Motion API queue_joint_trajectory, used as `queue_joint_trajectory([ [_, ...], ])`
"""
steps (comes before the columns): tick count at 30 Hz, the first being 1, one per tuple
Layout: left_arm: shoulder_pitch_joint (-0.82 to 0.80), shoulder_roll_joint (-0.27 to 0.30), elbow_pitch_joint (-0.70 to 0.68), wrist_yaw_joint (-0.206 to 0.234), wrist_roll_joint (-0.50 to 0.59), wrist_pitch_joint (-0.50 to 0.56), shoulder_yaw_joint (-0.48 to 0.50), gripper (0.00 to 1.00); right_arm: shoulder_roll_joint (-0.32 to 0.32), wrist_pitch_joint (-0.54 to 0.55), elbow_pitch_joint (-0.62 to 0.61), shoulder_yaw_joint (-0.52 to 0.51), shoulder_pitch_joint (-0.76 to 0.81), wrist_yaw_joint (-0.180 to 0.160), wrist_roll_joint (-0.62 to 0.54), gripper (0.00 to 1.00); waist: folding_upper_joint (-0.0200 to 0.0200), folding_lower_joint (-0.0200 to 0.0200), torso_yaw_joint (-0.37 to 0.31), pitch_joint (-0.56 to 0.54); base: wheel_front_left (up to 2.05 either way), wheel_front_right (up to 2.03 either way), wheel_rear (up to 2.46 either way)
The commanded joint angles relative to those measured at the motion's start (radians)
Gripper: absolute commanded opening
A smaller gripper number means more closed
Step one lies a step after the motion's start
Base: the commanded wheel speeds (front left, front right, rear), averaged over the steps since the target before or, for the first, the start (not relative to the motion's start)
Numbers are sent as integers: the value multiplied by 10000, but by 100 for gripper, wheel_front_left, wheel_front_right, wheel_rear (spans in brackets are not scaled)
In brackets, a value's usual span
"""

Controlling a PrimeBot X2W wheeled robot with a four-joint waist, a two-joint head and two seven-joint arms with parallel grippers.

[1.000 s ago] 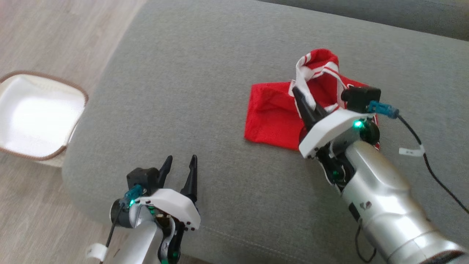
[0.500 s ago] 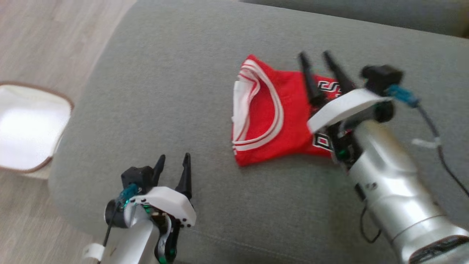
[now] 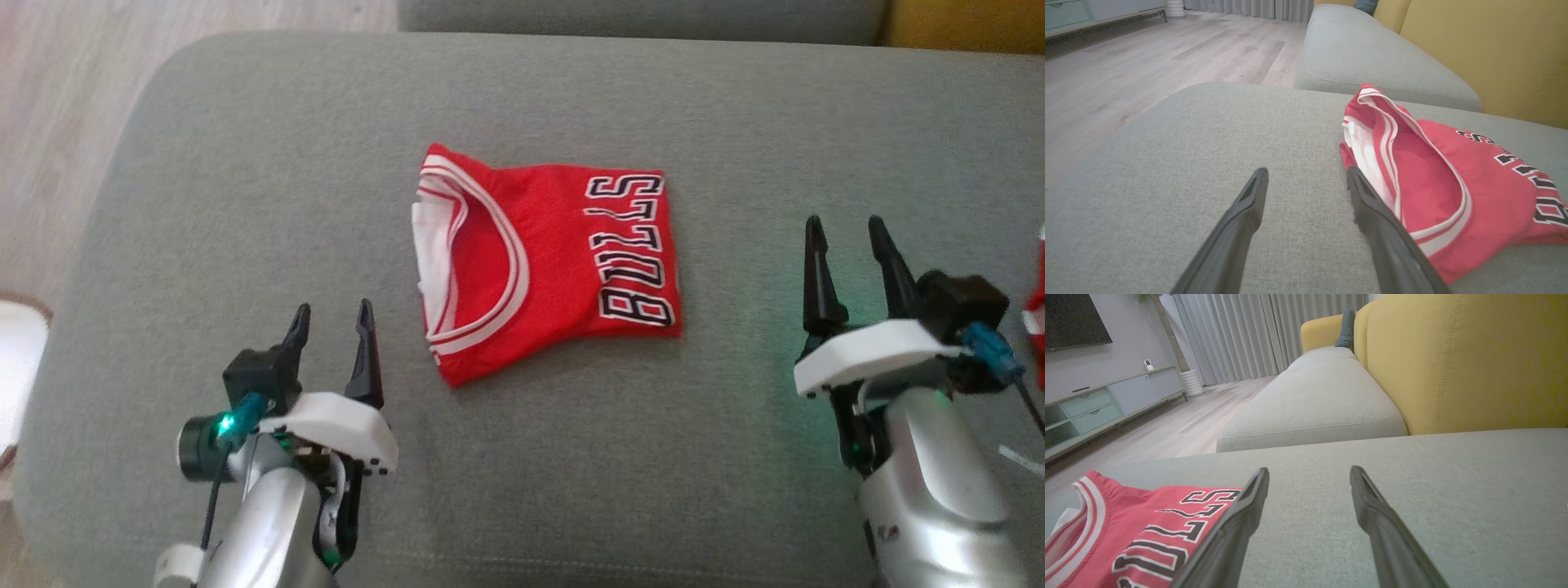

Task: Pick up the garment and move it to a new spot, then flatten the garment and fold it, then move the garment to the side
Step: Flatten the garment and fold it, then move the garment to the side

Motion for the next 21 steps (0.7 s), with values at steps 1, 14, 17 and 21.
queue_joint_trajectory([
  [1, -22, 114, -354, 63, 122, -124, 407, 100, 122, -104, -402, 165, -103, 65, -109, 100, 0, 0, -209, -151, 0, 0, 0],
  [14, 1396, 114, -675, 45, 518, -124, 1155, 100, 156, -104, -225, 977, 1149, 65, 580, 100, 0, 0, -1055, -947, 0, 0, 0],
  [17, 1494, 114, -702, 31, 505, -124, 1181, 100, 157, -104, -172, 1045, 1201, 65, 699, 100, 0, 0, -1071, -977, 0, 0, 0],
  [21, 1441, 114, -731, -17, 503, -124, 1084, 100, 157, -104, -68, 1113, 1178, 65, 799, 100, 0, 0, -939, -871, 0, 0, 0],
])
